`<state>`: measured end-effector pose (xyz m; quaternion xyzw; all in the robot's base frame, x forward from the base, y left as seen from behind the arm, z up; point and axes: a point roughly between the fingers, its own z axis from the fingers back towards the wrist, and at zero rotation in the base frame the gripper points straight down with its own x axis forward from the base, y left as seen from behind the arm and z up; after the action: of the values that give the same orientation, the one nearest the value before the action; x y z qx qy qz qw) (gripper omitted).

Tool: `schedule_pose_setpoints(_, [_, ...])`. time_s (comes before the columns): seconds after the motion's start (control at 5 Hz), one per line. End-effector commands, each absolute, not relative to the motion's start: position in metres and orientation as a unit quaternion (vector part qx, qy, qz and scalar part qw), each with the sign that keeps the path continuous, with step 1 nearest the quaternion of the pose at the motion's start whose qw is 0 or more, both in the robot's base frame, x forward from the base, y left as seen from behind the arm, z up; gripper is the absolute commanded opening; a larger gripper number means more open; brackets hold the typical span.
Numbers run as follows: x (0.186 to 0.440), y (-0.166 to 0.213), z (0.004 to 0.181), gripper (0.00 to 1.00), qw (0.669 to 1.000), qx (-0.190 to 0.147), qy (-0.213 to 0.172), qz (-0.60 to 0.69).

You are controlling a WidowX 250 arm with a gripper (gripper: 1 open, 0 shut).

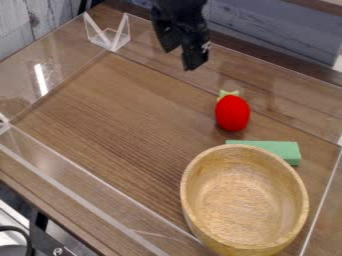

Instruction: Move the red object to the right side of the table

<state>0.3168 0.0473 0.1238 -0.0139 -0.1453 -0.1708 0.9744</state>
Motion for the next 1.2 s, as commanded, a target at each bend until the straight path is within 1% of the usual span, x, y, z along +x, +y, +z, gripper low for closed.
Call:
schedule_pose_setpoints(0.0, [0.313, 0.052, 0.133, 1.00, 0.969, 0.004, -0.180, -0.170])
schedule_pose_setpoints(0.4, [0.319, 0.041, 0.133, 1.00, 0.965, 0.011, -0.186, -0.183])
schedule_pose_setpoints(0.8, [0.323, 0.032, 0.154, 1.00, 0.974, 0.031, -0.189, -0.121])
schedule_pose_setpoints(1.0, [0.325, 0.022, 0.156, 1.00, 0.969, 0.029, -0.191, -0.153])
